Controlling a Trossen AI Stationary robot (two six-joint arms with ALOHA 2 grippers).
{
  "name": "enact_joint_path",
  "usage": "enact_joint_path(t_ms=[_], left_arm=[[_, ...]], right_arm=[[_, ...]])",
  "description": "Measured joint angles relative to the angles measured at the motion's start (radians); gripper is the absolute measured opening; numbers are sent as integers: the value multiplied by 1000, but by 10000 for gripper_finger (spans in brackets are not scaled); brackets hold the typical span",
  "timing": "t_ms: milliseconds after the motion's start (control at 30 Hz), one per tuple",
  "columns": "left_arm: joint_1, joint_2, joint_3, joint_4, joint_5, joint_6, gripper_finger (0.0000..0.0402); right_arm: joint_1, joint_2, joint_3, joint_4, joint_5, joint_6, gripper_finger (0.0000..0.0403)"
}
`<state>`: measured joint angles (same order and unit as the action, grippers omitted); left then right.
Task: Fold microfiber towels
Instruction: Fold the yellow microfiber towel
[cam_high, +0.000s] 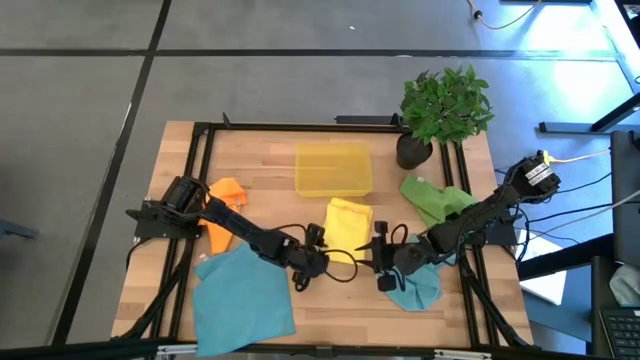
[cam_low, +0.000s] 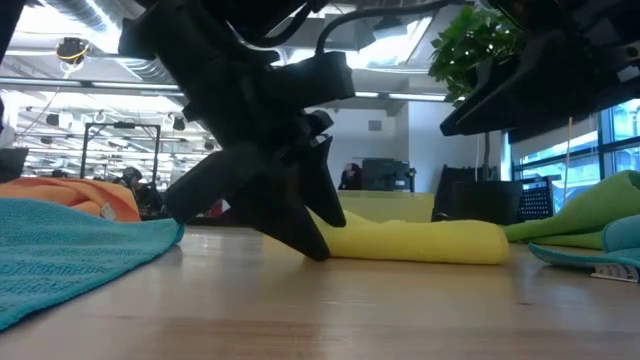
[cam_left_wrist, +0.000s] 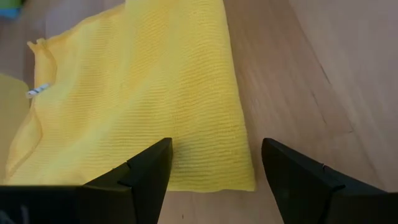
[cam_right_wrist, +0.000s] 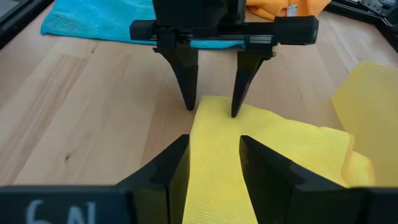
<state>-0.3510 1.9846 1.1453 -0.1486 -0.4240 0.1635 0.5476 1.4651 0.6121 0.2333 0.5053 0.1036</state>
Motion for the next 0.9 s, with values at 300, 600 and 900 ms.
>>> enact_joint_path(t_ms=[300,600,900], left_arm=[[2,0,-3,4,-3,30,224],[2,19,-2,9,-4,56,172],[-2,25,-5,46,-4,52,94]], right_arm=[[0,0,0,0,0,-3,142],[0,0,0,-6,0,-3,142],[0,4,-2,-40,-111,-1,142]])
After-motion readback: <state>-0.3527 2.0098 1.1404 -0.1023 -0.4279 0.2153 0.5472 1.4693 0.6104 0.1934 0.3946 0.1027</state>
